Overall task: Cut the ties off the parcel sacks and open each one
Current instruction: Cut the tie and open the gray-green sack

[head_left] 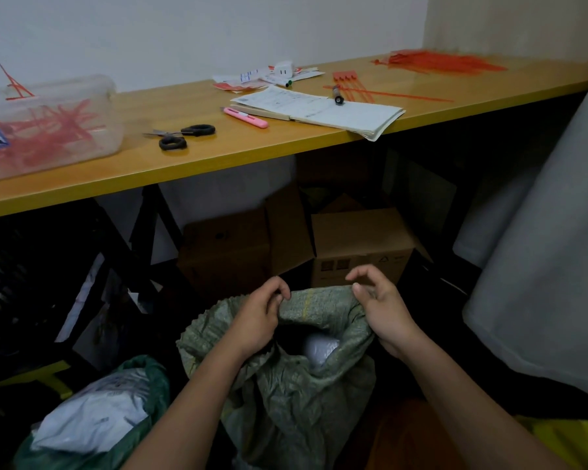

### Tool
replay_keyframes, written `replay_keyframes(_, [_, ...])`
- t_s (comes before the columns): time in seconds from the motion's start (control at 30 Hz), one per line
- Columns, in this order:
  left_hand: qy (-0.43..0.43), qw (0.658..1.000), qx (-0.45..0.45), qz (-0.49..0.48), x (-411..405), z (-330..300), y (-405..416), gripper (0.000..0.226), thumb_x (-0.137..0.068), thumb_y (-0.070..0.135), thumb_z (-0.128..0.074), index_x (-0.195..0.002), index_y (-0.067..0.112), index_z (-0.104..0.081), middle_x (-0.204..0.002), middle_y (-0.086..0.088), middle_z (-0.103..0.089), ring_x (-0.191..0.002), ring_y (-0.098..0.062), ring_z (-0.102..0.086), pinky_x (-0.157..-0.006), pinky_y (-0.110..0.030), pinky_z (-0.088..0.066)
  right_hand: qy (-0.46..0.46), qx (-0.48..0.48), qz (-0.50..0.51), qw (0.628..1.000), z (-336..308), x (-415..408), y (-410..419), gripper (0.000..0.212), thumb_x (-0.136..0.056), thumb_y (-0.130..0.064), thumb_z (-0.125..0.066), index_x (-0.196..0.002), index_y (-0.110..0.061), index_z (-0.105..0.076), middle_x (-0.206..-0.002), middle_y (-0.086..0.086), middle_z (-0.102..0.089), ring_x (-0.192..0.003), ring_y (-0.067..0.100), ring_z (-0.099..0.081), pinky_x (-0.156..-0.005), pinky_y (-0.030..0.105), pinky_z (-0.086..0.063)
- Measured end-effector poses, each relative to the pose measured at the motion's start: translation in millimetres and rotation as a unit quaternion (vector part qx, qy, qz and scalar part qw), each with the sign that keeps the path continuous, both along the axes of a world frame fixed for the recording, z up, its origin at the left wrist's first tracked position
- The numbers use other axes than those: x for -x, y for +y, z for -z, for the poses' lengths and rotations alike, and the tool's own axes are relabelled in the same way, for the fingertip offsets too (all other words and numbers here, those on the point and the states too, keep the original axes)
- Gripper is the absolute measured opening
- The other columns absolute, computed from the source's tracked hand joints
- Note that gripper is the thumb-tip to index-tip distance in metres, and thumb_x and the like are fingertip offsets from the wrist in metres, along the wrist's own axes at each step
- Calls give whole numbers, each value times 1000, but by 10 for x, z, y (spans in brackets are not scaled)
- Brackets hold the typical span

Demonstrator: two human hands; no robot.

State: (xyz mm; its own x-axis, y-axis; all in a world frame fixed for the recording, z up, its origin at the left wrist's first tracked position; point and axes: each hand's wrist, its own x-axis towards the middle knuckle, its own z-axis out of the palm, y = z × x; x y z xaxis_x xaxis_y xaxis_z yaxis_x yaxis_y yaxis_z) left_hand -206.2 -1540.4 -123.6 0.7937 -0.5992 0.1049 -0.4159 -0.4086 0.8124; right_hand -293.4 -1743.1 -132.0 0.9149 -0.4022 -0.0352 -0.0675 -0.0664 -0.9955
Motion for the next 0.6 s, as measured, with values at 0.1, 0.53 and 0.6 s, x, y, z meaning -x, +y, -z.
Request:
replay_keyframes(0.1, [52,999,-16,-4,16,2,16,16,-96,9,-47,-93,23,-53,-71,1,-46,-59,-8,-40,-57,-26,-34,13,28,-8,999,10,-11,28,46,-101,-5,-39,-80,-32,-70,-102,4,-67,-96,28,-60,-85,35,-46])
replay_keyframes(0.53, [-171,967,-180,-53,-88,21,163,15,-84,12,-69,-90,26,-72,-97,8,-46,-96,-13,-39,-85,-31,-34,70,226,-88,967,12,114,126,12,-76,-26,-82,-85,-24,-74,-93,-8,-59,-89,6,-57,-75,17,-45])
replay_keyframes(0.6, [-188,959,-205,-58,-89,32,180,13,-85,21,-69,-90,33,-71,-97,15,-53,-98,-11,-38,-83,-33,-29,30,325,-54,944,53,120,77,10,-79,-31,-78,-82,-21,-77,-90,-13,-52,-92,5,-43,-80,18,-33])
